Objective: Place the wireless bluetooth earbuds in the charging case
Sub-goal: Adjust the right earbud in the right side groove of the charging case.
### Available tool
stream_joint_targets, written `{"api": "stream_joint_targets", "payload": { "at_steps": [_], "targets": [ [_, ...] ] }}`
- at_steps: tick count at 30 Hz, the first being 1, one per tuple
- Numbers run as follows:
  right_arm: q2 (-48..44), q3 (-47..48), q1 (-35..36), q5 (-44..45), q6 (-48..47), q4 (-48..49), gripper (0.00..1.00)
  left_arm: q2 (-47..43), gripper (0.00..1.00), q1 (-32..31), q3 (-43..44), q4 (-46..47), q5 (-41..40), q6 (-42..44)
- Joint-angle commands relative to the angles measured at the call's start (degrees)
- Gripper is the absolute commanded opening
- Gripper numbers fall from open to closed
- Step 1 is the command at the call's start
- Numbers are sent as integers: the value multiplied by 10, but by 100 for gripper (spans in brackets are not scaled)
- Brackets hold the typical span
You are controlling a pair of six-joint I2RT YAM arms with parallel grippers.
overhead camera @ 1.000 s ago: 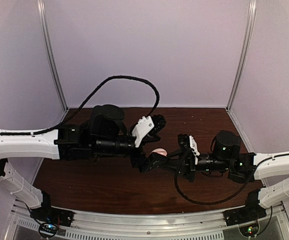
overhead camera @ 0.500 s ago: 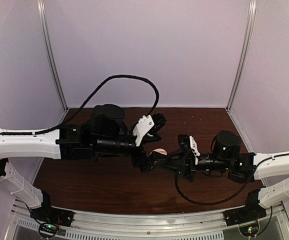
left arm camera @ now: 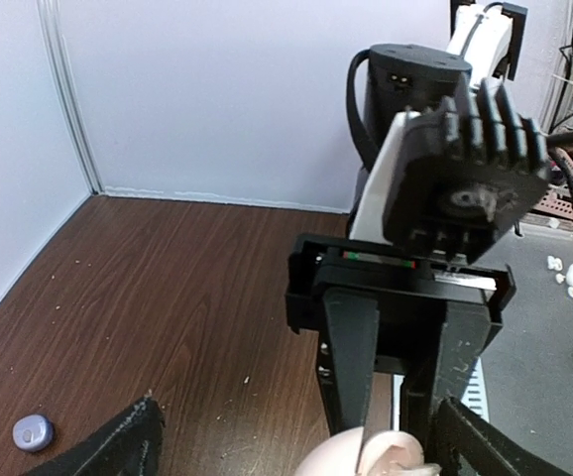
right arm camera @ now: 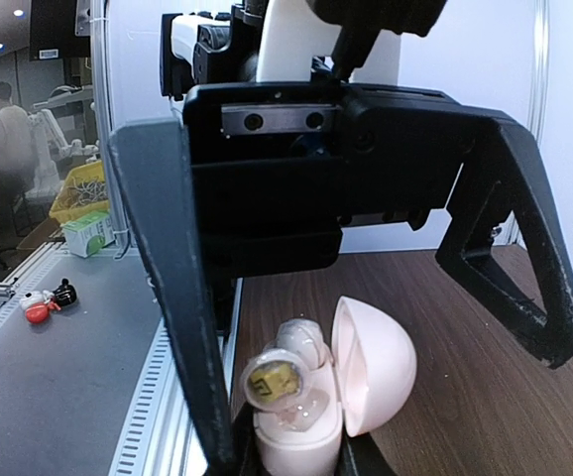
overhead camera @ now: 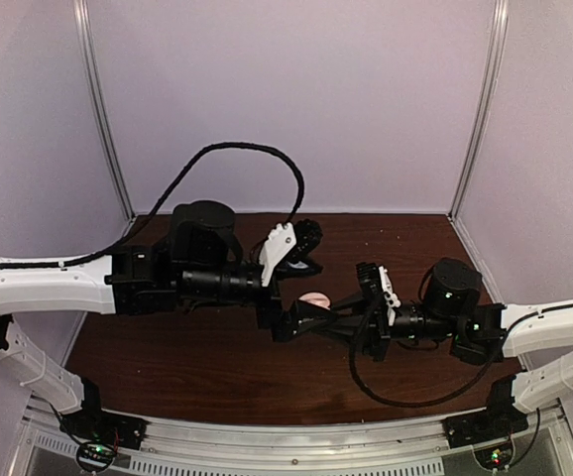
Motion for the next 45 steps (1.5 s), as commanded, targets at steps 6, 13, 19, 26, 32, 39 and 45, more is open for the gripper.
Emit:
{"api": "stream_joint_targets", "payload": {
  "at_steps": [6, 13, 19, 26, 32, 39, 45],
  "targets": [
    [9, 10, -4, -3, 23, 26, 0, -45, 97, -1, -18, 29, 47, 24],
    [10, 13, -5, -2, 18, 14, 0, -61, 97, -1, -23, 24, 40, 17],
    [6, 15, -5, -9, 16, 14, 0, -47, 94, 0, -11, -10, 9, 16],
    [2, 16, -6, -16, 12, 11, 0, -42, 91, 3, -10, -13, -24, 9],
    [2, 19, -5, -22, 6, 7, 0, -33, 90, 5, -9, -15, -34, 2],
    [-1, 19, -5, -20, 4, 7, 0, -28, 89, 9, -9, -20, -40, -3],
    [-7, 13, -5, -6, 5, 10, 0, -28, 88, 11, -12, -18, -33, -7]
  ]
}}
